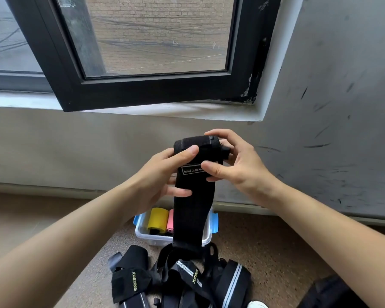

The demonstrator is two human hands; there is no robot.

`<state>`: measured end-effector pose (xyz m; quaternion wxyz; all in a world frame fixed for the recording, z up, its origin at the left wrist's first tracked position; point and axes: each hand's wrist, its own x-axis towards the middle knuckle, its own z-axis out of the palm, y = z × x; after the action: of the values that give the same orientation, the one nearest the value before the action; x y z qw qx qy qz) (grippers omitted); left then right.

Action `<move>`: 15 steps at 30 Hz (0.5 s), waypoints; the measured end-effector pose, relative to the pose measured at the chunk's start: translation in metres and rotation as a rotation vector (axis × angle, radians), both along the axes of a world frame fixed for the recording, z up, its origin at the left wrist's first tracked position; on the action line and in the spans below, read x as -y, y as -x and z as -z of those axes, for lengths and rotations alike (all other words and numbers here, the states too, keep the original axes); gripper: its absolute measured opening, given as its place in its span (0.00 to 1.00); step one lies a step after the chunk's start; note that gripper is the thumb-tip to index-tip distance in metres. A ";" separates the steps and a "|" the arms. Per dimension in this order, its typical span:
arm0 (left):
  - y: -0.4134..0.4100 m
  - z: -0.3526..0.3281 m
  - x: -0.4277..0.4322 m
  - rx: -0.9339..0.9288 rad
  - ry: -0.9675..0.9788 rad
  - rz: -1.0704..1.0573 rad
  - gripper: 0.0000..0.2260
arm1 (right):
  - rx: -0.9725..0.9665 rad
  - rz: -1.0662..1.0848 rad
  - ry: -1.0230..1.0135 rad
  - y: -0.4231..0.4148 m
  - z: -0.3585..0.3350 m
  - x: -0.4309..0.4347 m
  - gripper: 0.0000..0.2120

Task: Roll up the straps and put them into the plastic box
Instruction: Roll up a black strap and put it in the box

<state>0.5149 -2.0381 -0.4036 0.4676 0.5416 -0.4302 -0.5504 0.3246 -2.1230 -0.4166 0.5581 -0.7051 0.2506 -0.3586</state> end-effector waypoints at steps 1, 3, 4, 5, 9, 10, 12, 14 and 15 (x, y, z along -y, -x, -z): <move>-0.001 0.000 0.000 0.010 0.002 -0.012 0.23 | -0.018 -0.009 0.044 0.000 0.002 -0.001 0.26; -0.002 0.000 0.000 0.014 0.005 -0.033 0.24 | -0.045 -0.012 0.114 -0.001 0.005 0.000 0.28; -0.002 0.000 0.000 0.008 0.006 -0.040 0.24 | -0.057 -0.001 0.153 -0.001 0.006 0.000 0.29; -0.002 0.000 0.000 -0.003 0.005 -0.047 0.24 | -0.068 0.012 0.192 -0.001 0.007 0.001 0.30; -0.003 0.000 0.002 -0.068 0.009 -0.077 0.25 | -0.107 0.025 0.293 -0.001 0.006 0.002 0.30; -0.003 0.000 0.002 -0.076 0.020 -0.090 0.25 | -0.117 0.023 0.295 -0.001 0.006 0.002 0.31; -0.002 -0.001 0.002 -0.084 0.055 -0.114 0.28 | -0.142 0.015 0.258 -0.001 0.004 0.004 0.32; 0.000 -0.002 0.001 -0.078 0.107 -0.122 0.28 | -0.127 -0.045 0.066 0.002 -0.002 0.004 0.29; 0.000 -0.002 0.001 -0.072 0.133 -0.124 0.28 | -0.113 -0.091 -0.065 0.003 -0.005 0.004 0.27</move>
<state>0.5145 -2.0387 -0.4014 0.5509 0.5146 -0.4144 -0.5099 0.3216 -2.1267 -0.4112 0.5814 -0.7164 0.2606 -0.2843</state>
